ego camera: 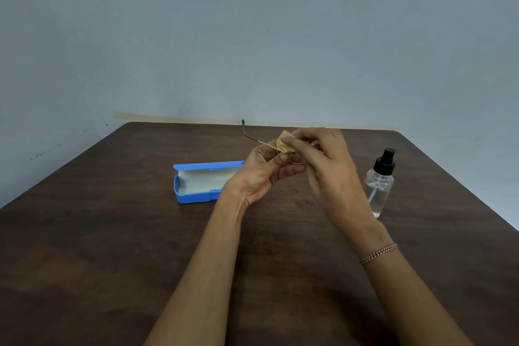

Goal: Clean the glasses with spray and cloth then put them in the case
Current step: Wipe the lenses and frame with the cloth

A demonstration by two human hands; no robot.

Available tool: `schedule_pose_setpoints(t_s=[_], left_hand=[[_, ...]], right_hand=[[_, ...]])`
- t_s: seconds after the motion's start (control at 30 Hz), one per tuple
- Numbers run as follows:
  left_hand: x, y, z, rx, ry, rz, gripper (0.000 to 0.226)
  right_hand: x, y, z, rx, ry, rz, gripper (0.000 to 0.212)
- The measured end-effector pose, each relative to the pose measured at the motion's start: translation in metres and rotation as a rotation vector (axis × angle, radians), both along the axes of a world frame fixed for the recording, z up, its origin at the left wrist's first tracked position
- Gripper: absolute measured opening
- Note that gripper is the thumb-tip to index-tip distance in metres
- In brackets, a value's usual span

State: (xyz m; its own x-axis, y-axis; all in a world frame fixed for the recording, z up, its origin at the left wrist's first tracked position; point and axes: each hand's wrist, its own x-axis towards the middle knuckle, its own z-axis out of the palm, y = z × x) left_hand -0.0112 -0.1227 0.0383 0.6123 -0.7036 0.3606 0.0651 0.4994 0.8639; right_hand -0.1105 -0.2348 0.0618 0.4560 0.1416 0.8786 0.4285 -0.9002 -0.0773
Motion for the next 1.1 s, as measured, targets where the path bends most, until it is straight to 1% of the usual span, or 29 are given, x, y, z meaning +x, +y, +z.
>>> schedule_pose_setpoints(t_s=[0.13,0.17,0.23,0.33,0.5,0.6,0.67,0.77,0.9,0.97,1.03,1.1], left_hand=[[-0.004,-0.002,0.002,0.035,-0.049,-0.036,0.056],[-0.004,-0.002,0.003,0.040,-0.058,-0.040,0.057],[-0.003,-0.001,0.002,0.024,-0.042,-0.035,0.055],[-0.001,0.002,0.002,0.001,-0.019,-0.007,0.053],[-0.006,0.000,0.006,0.022,-0.064,0.014,0.060],[-0.006,0.003,0.009,0.009,-0.066,0.088,0.067],[-0.005,0.006,0.013,-0.033,-0.056,0.125,0.067],[-0.005,0.011,0.018,-0.088,-0.057,0.164,0.063],[-0.007,0.008,0.018,-0.104,-0.050,0.152,0.061],[-0.007,0.006,0.017,-0.119,-0.042,0.147,0.061],[-0.007,0.007,0.018,-0.141,-0.025,0.145,0.063],[-0.008,0.008,0.019,-0.158,0.011,0.156,0.072]], right_hand=[[0.001,-0.013,0.004,0.075,-0.020,-0.129,0.039],[0.001,-0.014,0.004,0.079,-0.016,-0.132,0.040],[0.000,-0.010,0.004,0.028,-0.003,-0.074,0.036],[0.000,-0.001,0.002,-0.030,0.018,-0.010,0.039],[0.002,-0.008,0.001,0.129,-0.026,-0.125,0.037],[0.002,-0.001,-0.002,0.087,-0.028,-0.062,0.036],[0.002,0.005,-0.003,0.046,-0.017,-0.017,0.035],[0.003,0.001,-0.004,0.029,-0.007,-0.065,0.036],[0.003,-0.007,-0.003,0.126,-0.021,-0.169,0.033],[0.003,-0.003,-0.003,0.129,-0.028,-0.158,0.031],[0.003,0.001,-0.004,0.090,-0.027,-0.115,0.032],[0.003,0.000,-0.003,0.047,-0.036,-0.106,0.032]])
